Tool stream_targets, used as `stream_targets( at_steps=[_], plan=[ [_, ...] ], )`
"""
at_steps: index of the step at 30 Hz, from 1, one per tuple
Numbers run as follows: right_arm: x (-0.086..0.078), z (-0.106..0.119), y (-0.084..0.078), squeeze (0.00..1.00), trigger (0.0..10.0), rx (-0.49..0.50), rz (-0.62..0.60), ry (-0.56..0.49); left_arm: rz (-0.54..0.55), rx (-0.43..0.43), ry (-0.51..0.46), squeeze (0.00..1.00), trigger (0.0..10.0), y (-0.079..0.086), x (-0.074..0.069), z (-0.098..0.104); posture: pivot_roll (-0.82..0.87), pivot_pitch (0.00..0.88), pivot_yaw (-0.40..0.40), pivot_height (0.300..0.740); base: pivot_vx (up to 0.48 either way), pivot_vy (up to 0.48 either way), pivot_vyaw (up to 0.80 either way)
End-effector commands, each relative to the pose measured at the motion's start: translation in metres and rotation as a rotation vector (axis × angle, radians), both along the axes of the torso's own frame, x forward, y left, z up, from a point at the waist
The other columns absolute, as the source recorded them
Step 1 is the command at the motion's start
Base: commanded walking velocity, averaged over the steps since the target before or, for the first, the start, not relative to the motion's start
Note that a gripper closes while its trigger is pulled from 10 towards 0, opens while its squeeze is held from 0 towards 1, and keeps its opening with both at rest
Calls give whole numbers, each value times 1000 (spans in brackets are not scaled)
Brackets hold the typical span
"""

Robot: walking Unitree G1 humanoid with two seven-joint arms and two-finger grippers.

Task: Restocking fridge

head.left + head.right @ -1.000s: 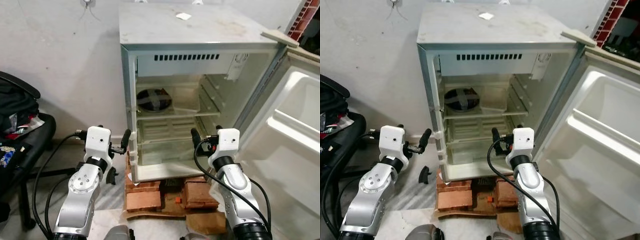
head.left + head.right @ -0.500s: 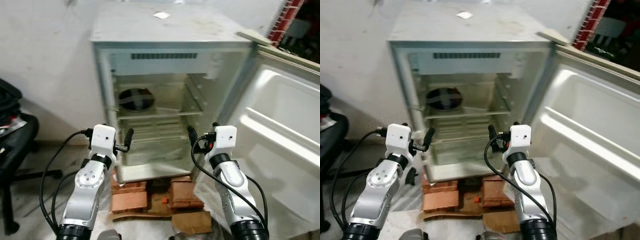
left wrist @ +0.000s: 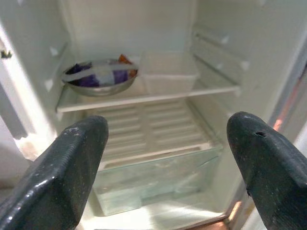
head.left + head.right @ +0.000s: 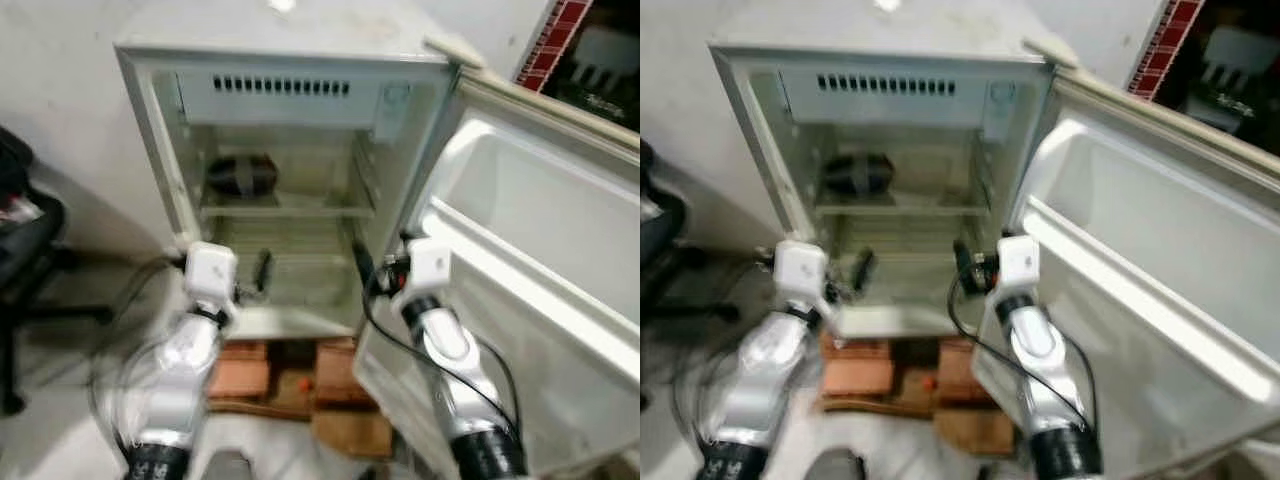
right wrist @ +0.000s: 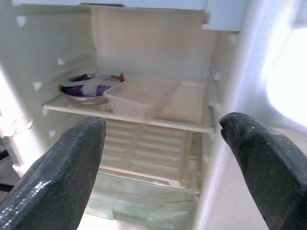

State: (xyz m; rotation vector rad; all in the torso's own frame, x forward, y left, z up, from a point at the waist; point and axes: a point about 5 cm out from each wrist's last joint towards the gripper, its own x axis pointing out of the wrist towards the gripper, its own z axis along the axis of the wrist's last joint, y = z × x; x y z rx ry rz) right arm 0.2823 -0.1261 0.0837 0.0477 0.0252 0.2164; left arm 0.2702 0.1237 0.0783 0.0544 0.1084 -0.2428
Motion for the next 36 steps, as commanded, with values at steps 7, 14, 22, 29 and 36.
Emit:
stream_targets(
  at_steps=[7,14,22,29,36],
  plan=[
    [-7,-5,-3,0,10000,48,58,41,21,24,-18,0,10000,11,1,3,46,1,-58,740,0,0,0],
    [-8,-6,-3,0,10000,49,68,47,17,23,-7,0,10000,7,2,0,38,0,-56,740,-209,0,0],
    [-7,-6,-5,0,10000,46,65,46,15,22,-9,0,10000,7,3,0,36,0,-55,740,-364,0,0],
    [-7,-6,-8,0,10000,39,46,44,9,26,-6,0,10000,6,2,-1,36,1,-54,740,-370,0,0],
    [-7,-5,-22,0,10000,37,-56,34,5,31,-2,0,10000,6,1,-3,33,9,-47,740,-358,0,0]
  ],
)
